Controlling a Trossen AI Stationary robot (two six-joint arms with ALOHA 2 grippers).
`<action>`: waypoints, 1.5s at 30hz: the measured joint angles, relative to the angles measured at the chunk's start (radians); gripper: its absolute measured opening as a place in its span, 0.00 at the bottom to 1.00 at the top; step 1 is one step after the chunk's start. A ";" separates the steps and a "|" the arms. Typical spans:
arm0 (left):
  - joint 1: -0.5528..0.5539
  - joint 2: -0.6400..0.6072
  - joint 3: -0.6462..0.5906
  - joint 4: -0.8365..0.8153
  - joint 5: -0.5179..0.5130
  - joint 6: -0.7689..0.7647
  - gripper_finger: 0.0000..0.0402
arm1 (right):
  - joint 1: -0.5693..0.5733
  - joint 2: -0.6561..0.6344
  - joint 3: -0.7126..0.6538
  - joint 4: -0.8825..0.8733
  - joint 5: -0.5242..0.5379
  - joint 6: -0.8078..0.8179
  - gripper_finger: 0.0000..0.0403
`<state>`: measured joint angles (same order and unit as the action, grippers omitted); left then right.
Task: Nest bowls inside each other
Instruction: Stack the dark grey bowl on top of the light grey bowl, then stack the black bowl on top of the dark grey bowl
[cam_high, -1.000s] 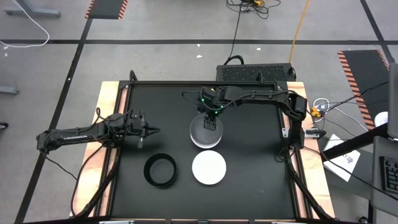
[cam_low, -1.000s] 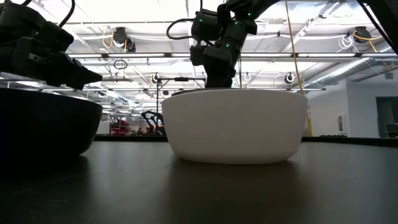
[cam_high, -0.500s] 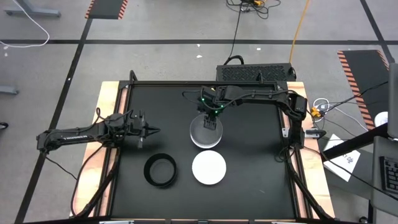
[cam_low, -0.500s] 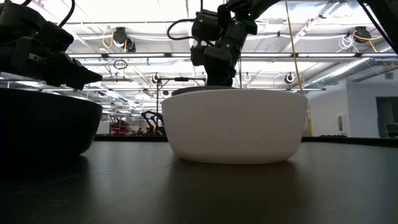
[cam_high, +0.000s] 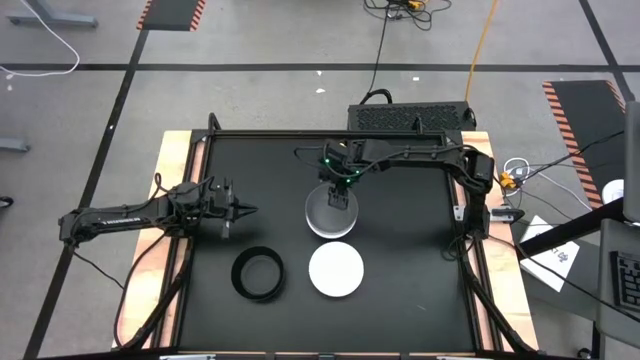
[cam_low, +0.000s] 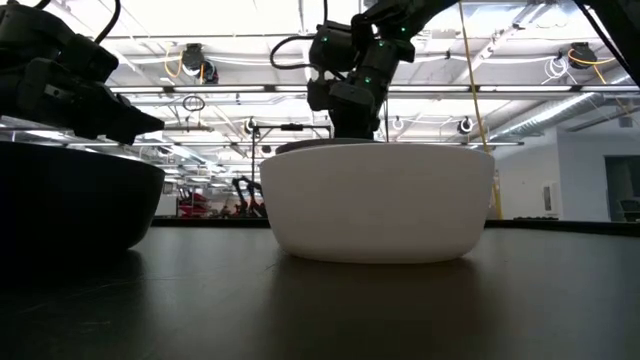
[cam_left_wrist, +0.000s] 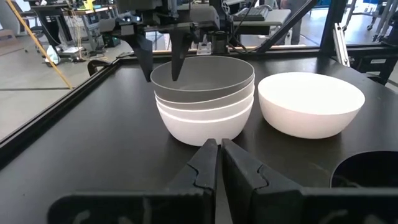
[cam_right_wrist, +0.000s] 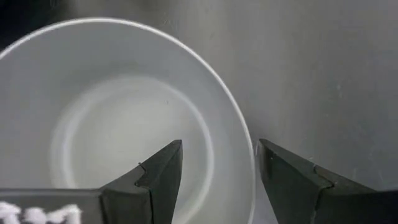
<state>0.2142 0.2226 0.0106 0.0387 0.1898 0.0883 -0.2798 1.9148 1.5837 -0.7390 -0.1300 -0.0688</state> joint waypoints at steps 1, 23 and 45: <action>0.000 0.000 0.000 0.000 0.000 0.000 0.06 | 0.000 -0.004 0.000 0.001 0.000 -0.006 0.49; 0.000 0.000 0.000 0.001 0.000 -0.023 0.06 | 0.000 -0.259 -0.079 -0.006 -0.004 -0.021 0.47; 0.000 0.000 0.000 0.020 -0.004 -0.045 0.06 | 0.000 -0.405 -0.275 0.034 -0.083 -0.027 0.00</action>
<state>0.2146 0.2222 0.0107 0.0584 0.1860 0.0429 -0.2794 1.5101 1.3090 -0.7052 -0.2134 -0.0959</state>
